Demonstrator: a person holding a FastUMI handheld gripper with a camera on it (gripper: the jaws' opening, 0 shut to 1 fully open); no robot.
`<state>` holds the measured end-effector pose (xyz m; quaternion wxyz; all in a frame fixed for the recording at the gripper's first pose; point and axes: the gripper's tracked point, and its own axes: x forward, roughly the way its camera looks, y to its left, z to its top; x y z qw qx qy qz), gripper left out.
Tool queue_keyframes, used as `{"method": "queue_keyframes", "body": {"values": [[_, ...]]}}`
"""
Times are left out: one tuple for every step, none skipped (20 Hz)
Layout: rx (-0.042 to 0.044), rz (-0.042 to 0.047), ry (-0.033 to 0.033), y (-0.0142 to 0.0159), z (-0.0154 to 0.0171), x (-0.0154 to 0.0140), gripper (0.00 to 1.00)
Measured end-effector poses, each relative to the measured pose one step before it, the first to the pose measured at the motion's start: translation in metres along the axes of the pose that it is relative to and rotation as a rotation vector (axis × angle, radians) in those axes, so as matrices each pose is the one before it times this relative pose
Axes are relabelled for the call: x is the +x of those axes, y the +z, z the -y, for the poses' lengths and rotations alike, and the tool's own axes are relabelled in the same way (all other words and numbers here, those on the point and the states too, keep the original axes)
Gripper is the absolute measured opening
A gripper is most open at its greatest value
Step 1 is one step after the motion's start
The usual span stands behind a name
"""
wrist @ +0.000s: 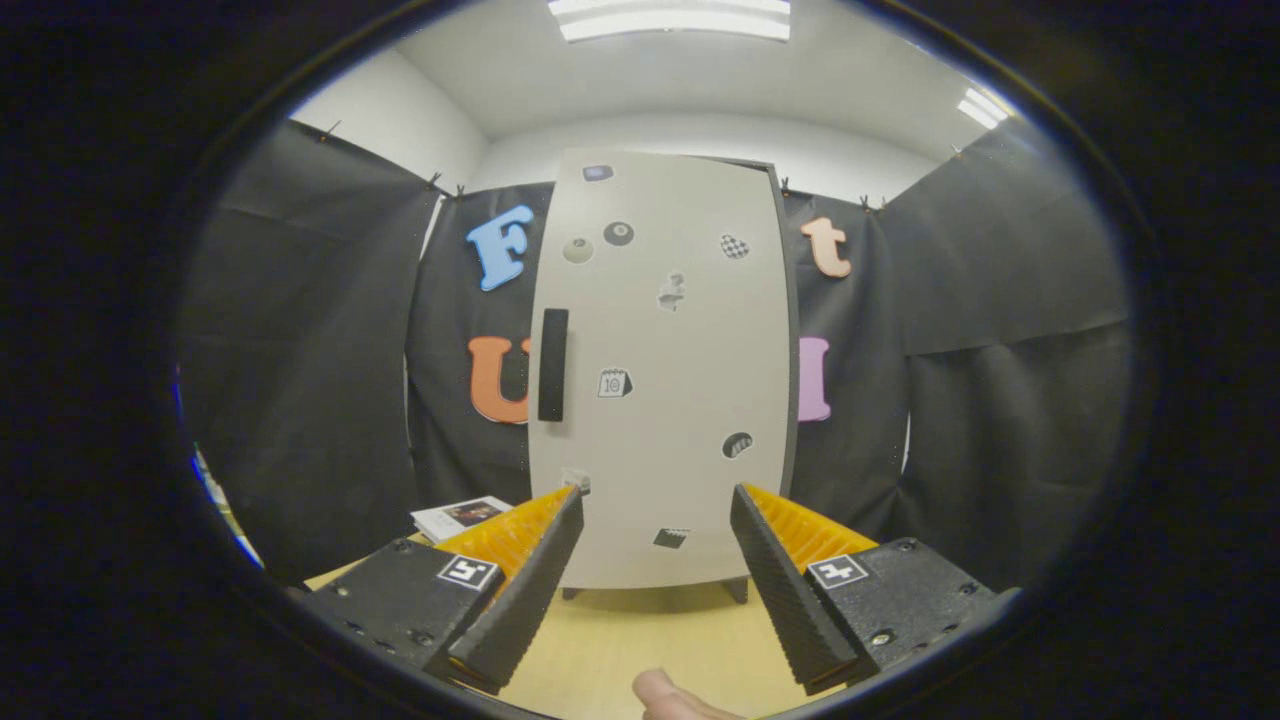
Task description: Open the shoe cabinet door, grab the shoes and put them into the shoe cabinet, then close the shoe cabinet door.
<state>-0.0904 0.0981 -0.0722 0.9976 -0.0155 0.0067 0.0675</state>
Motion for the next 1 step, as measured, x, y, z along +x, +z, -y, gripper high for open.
{"method": "queue_keyframes", "body": {"values": [[-0.00339,0.00773,0.00497,0.00281,-0.00218,-0.00375,0.97]]}}
